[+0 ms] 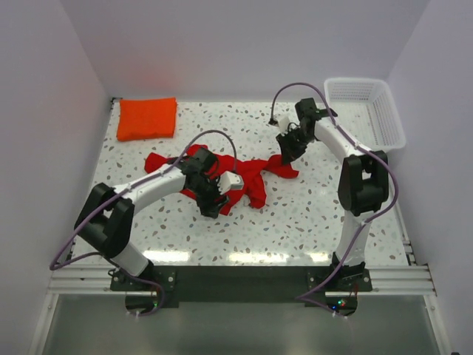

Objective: Fold and stack the t-shirts
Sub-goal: Flatten the tshirt out

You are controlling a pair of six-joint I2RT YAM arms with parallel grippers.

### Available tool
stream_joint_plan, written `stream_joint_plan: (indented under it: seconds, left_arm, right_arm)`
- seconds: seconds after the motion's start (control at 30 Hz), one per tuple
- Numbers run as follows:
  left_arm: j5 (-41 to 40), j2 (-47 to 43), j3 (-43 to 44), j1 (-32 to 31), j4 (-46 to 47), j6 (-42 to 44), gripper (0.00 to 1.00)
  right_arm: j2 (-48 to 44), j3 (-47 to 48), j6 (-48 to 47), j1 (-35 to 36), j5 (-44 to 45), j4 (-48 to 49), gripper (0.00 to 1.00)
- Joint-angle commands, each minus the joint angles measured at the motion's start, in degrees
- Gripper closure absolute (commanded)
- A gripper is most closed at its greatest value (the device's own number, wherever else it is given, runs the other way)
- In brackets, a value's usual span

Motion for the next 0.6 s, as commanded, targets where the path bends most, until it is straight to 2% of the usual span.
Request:
stream_joint_plan:
  seconds: [0.0, 0.27, 0.43, 0.57]
  left_arm:
    - [-3.8, 1.73, -1.1, -3.88, 9.99, -14.87, 0.41]
    - [-12.85, 4.2, -1.01, -9.16, 17.03, -27.09, 0.39]
    - [-15.49, 9.12, -0.75, -10.31, 17.21, -30.27, 0.39]
    - [-16.99, 12.55, -1.45, -10.48, 16.16, -29.4, 0.43]
  right_arm:
    - [-0.2, 3.19, 1.99, -0.49, 1.86, 1.53, 1.0]
    - [-0.2, 3.29, 3.49, -0.49, 2.47, 2.41, 1.0]
    - [-0.46, 2.58, 3.75, -0.49, 2.3, 2.85, 1.0]
    - [-0.55, 2.49, 4.02, -0.4, 1.51, 2.94, 1.0]
